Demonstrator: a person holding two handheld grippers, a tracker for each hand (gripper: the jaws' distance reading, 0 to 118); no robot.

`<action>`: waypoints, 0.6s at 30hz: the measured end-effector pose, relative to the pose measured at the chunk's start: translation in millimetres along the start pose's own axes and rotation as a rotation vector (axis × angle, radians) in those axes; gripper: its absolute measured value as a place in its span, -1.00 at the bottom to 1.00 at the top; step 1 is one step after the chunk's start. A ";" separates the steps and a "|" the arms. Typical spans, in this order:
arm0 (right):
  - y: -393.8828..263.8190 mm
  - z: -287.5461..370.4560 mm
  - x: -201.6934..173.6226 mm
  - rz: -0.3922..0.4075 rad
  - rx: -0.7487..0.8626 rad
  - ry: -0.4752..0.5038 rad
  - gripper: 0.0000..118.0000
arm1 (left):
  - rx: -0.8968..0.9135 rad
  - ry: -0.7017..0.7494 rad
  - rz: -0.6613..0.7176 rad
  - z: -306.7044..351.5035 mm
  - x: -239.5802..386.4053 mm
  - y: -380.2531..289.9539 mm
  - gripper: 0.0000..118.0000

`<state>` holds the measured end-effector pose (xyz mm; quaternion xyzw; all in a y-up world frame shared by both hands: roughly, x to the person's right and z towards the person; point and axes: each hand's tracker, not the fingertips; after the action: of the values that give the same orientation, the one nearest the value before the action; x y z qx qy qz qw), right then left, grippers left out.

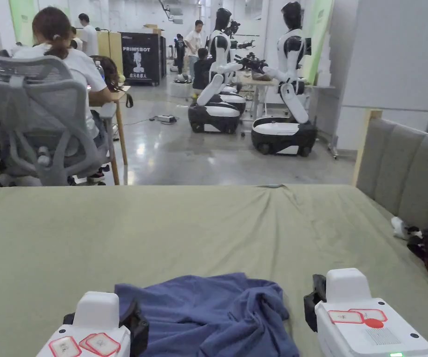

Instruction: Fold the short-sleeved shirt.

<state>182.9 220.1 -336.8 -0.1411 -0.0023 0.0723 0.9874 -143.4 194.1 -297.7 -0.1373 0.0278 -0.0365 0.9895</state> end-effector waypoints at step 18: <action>-3.8 -14.2 -75.9 0.046 -0.042 0.172 -1.00 | -0.584 -0.131 0.195 -128.4 -118.6 3.1 -1.00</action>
<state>108.6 201.6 -348.3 -0.1676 0.0841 0.0823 0.9788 -269.6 172.0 -416.6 -0.4146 -0.0137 0.0768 0.9066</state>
